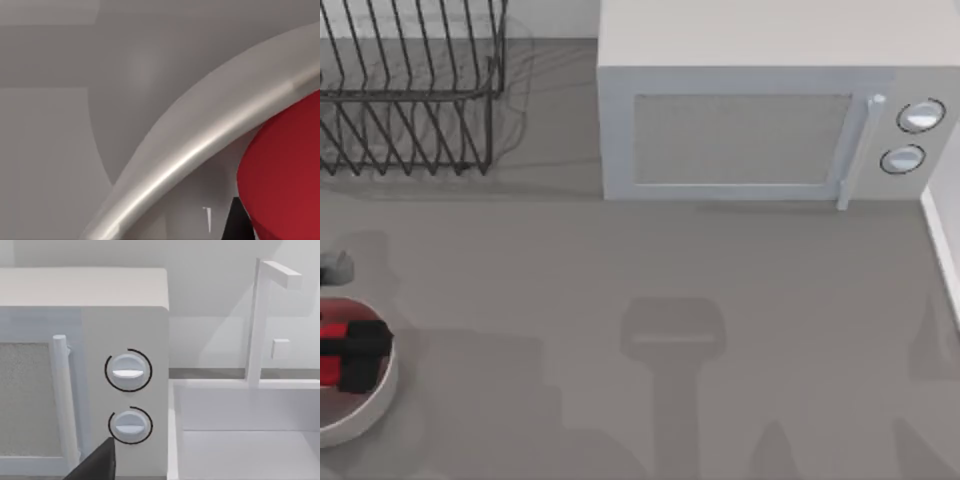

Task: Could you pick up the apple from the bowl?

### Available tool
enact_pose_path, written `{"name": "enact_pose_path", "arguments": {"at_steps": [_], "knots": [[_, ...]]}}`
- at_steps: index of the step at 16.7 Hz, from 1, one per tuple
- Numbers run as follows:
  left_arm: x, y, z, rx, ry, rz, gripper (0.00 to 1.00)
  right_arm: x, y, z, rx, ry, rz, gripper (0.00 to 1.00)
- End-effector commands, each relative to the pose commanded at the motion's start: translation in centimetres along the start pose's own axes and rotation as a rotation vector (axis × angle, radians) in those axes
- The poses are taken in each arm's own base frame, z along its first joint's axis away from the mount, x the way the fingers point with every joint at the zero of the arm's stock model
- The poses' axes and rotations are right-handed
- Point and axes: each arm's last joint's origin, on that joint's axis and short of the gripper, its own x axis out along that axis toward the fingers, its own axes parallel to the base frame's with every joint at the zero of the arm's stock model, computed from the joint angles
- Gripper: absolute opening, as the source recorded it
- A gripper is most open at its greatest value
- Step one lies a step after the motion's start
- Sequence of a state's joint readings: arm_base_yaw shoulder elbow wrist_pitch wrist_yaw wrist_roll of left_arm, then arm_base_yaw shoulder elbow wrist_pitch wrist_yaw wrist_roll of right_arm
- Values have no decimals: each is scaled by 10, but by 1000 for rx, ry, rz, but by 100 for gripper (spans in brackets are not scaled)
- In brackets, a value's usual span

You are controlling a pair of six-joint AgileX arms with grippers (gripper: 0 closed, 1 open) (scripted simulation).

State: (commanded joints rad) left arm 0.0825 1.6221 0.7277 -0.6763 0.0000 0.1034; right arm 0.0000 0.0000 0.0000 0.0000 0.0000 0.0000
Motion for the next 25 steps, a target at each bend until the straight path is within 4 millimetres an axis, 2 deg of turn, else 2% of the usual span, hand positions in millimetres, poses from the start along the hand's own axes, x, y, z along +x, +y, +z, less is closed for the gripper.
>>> {"name": "enact_pose_path", "arguments": {"at_steps": [1,4,7,9,12,15,18,21,25], "knots": [[-11,-2,5,1,-54,-9,0,0,0,0,0,0,0,100],[-18,-1,10,1,-50,-9,0,0,0,0,0,0,0,100],[-46,0,26,1,-43,-10,0,0,0,0,0,0,0,100],[-77,1,37,1,-37,-10,0,0,0,0,0,0,0,100],[-137,2,44,1,-19,-12,0,0,0,0,0,0,0,100],[-197,1,34,1,-14,-12,0,0,0,0,0,0,0,100],[-241,-1,17,1,-36,-10,0,0,0,0,0,0,0,100],[-261,-2,6,1,-53,-9,0,0,0,0,0,0,0,100],[-260,-1,6,-2,-50,-8,0,0,0,0,0,0,0,100]]}}
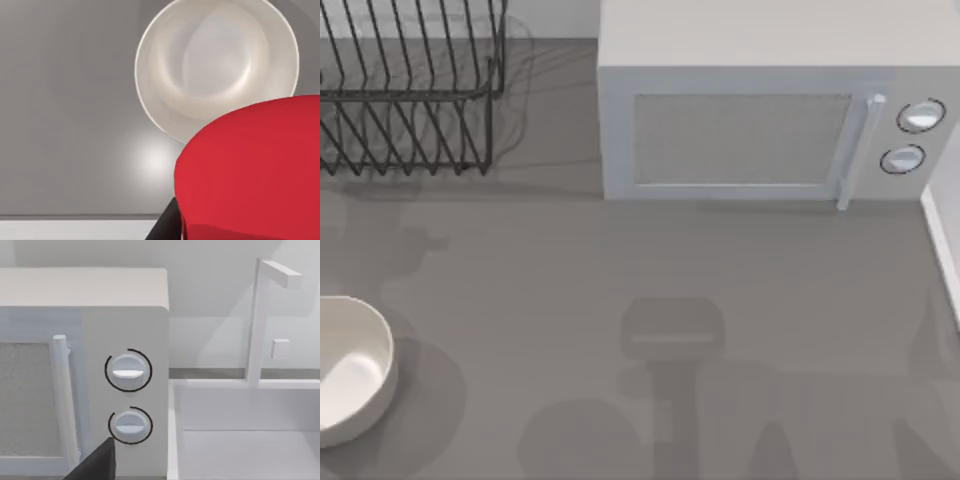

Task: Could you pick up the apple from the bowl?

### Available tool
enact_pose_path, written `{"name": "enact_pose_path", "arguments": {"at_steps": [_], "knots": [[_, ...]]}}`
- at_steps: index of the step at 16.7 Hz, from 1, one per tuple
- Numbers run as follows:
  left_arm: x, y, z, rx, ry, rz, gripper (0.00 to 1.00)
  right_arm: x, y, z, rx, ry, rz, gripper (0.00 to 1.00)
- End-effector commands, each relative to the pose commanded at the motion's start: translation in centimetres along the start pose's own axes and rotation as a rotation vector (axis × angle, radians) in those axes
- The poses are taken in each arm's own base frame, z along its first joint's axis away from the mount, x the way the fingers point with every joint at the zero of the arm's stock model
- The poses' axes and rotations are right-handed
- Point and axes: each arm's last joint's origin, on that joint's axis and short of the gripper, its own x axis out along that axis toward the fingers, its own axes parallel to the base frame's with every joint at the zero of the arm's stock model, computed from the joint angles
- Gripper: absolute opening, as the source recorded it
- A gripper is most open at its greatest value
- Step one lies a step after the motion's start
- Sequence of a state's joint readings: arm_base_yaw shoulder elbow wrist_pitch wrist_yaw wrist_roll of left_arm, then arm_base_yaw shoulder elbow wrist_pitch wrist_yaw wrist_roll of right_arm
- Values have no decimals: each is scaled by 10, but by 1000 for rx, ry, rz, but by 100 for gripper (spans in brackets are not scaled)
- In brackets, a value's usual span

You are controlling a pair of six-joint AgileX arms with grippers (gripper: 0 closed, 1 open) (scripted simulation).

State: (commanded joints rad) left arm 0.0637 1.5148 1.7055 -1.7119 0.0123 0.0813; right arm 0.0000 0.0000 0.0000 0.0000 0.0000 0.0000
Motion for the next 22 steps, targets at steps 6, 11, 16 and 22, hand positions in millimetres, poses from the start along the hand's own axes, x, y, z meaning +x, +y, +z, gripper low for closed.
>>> {"name": "enact_pose_path", "arguments": {"at_steps": [6,11,16,22], "knots": [[22,-44,43,-1,28,-3,0,0,0,0,0,0,0,100],[70,-163,77,3,52,5,0,0,0,0,0,0,0,100],[107,-239,76,2,51,8,0,0,0,0,0,0,0,100],[112,-239,76,1,54,10,0,0,0,0,0,0,0,100]]}}
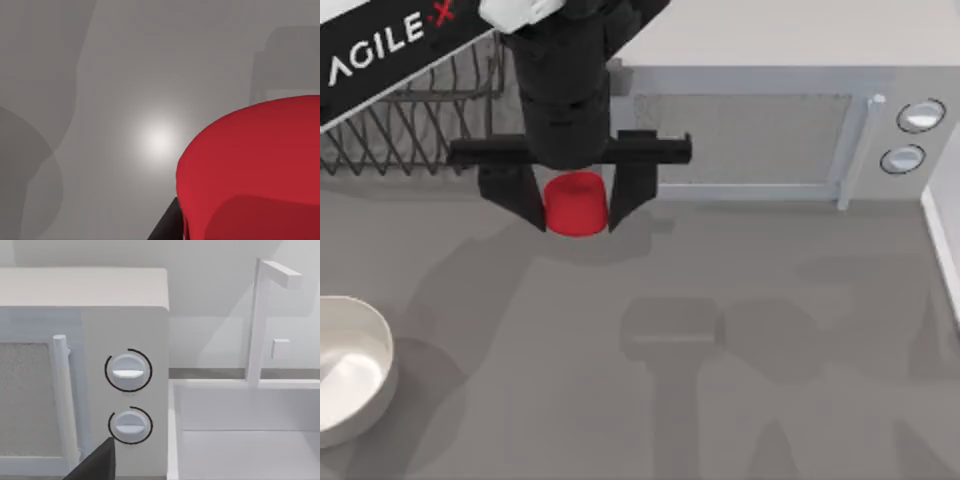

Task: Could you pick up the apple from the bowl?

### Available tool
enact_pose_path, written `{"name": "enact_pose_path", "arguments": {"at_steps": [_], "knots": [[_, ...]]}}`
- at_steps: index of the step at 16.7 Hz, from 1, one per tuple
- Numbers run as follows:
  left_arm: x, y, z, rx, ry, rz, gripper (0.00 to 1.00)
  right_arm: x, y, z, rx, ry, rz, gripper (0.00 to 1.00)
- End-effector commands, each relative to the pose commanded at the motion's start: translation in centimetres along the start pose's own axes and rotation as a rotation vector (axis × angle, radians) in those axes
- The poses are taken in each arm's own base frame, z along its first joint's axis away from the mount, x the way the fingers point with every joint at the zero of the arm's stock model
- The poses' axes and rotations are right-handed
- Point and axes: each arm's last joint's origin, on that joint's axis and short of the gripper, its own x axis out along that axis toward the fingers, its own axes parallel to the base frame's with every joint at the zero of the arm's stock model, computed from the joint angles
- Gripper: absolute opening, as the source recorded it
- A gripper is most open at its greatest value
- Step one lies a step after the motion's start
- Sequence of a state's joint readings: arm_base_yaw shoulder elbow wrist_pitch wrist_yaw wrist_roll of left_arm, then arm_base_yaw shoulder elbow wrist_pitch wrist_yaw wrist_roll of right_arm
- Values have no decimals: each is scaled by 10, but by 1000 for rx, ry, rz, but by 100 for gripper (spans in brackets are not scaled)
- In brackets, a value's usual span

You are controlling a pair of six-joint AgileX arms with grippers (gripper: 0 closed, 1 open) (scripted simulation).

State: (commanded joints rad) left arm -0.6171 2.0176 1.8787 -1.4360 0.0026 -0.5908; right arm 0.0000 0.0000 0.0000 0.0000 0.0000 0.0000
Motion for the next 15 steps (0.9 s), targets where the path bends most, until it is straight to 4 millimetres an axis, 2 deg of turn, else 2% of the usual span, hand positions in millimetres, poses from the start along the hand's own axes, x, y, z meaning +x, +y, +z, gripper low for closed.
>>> {"name": "enact_pose_path", "arguments": {"at_steps": [2,7,9,14,15], "knots": [[16,-1,2,0,3,2,0,0,0,0,0,0,0,100],[81,-3,3,0,-13,-8,0,0,0,0,0,0,0,100],[99,-2,1,1,-7,-4,0,0,0,0,0,0,0,100],[106,-2,0,1,-4,-1,0,0,0,0,0,0,0,100],[106,-2,0,1,-4,-1,8,0,0,0,0,0,0,100]]}}
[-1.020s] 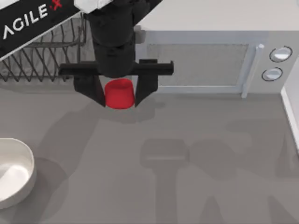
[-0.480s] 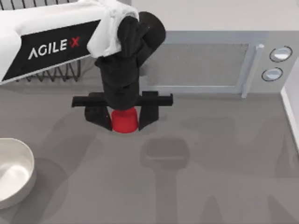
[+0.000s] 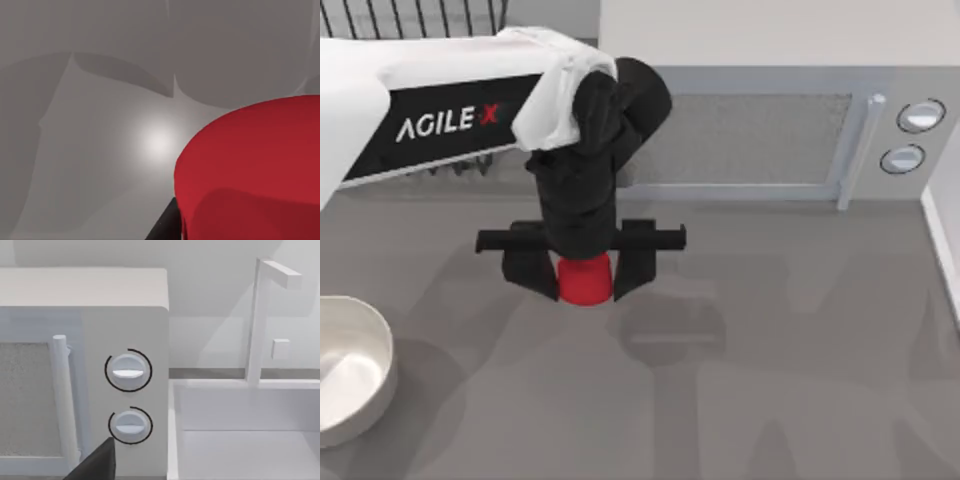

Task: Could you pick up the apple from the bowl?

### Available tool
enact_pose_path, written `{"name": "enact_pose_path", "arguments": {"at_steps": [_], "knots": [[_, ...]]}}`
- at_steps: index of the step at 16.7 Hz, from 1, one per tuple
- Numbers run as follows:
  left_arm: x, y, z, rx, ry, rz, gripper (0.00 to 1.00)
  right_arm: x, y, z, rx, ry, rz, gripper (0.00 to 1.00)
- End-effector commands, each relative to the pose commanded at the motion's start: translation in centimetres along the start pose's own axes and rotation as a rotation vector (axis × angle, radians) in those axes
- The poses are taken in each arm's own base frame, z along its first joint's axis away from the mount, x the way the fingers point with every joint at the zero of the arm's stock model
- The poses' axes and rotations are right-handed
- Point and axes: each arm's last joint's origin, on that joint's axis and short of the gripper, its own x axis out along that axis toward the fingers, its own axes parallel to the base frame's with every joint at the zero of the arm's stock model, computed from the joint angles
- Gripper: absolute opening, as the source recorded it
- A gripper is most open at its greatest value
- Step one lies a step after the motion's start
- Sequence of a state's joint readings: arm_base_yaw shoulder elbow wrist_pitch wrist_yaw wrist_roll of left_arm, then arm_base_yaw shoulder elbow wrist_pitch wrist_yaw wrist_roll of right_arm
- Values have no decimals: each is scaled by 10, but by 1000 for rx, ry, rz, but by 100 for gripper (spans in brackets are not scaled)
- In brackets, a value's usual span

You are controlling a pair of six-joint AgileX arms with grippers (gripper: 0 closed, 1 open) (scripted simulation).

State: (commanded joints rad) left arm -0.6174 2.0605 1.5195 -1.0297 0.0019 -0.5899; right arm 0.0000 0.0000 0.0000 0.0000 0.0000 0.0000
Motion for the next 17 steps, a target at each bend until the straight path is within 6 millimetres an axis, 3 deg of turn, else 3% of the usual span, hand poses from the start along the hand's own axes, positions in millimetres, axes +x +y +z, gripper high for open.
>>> {"name": "enact_pose_path", "arguments": {"at_steps": [12,17], "knots": [[0,0,0,0,0,0,98,0,0,0,0,0,0,100],[0,0,0,0,0,0,100,0,0,0,0,0,0,100]]}}
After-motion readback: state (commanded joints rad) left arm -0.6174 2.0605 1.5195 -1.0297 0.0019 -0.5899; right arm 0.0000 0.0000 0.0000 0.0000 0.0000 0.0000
